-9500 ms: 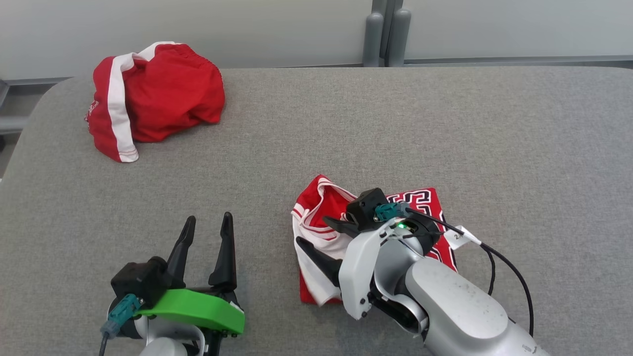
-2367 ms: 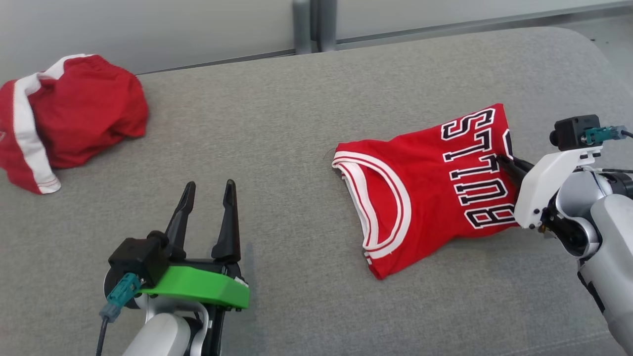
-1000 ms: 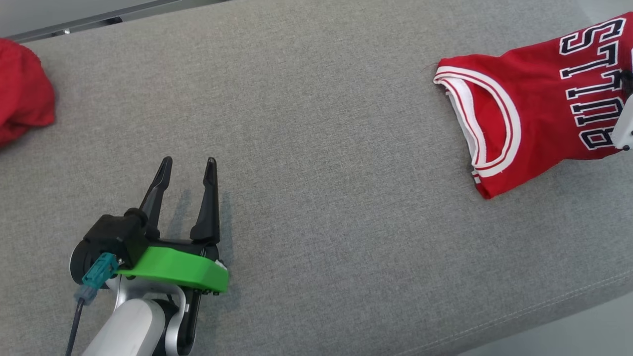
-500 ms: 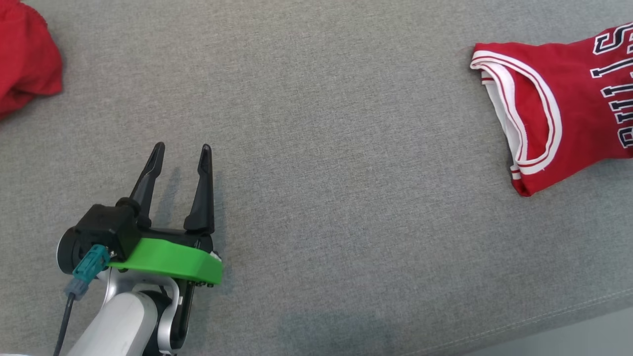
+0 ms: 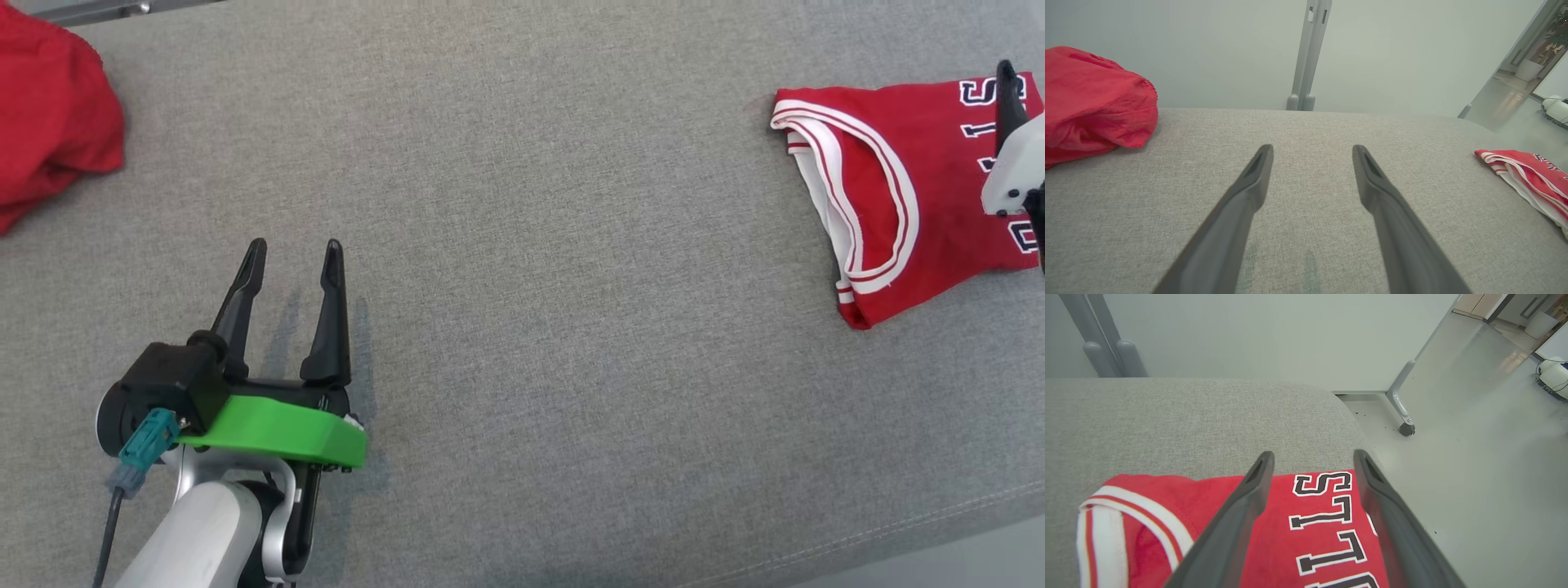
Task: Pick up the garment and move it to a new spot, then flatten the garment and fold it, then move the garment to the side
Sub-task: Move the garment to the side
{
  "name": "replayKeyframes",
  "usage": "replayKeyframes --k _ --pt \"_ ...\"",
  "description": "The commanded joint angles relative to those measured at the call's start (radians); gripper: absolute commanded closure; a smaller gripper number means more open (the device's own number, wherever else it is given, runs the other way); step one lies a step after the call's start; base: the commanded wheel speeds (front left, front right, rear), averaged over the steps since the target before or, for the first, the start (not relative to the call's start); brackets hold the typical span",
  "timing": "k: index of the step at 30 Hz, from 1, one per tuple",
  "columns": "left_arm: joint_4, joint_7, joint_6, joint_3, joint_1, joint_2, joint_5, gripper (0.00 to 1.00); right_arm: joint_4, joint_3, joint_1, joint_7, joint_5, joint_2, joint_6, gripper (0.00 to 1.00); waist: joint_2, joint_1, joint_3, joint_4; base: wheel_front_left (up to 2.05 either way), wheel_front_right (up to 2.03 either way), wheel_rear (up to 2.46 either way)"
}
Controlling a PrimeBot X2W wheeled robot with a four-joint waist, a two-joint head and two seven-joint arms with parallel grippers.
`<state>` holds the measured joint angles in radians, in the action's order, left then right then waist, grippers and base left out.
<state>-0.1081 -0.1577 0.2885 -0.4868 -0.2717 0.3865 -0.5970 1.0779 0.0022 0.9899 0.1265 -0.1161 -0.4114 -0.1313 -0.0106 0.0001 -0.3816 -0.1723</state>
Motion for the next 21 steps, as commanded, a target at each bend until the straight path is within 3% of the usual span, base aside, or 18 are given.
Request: replayKeyframes --k 1,10,21 --pt "0.011 -0.018 -0.010 0.005 -0.010 -0.008 -0.006 0.00 -0.016 0.022 0.011 0.024 -0.019 0.006 0.001 0.00 0.0106 -0.0001 0.030 0.003 0.00 0.00 0.00" --pt "0.109 -0.081 -0.040 0.043 -0.034 -0.042 -0.023 0.00 -0.126 0.111 -0.055 0.099 -0.111 0.027 0.001 0.00 0.0106 -0.0001 0.129 0.043 0.00 0.00 0.00" --pt "0.225 -0.106 -0.049 0.116 0.048 -0.054 -0.033 0.00 -0.397 0.188 -0.257 0.127 -0.168 0.106 0.001 0.00 0.0106 -0.0001 0.258 0.102 0.00 0.00 0.00"
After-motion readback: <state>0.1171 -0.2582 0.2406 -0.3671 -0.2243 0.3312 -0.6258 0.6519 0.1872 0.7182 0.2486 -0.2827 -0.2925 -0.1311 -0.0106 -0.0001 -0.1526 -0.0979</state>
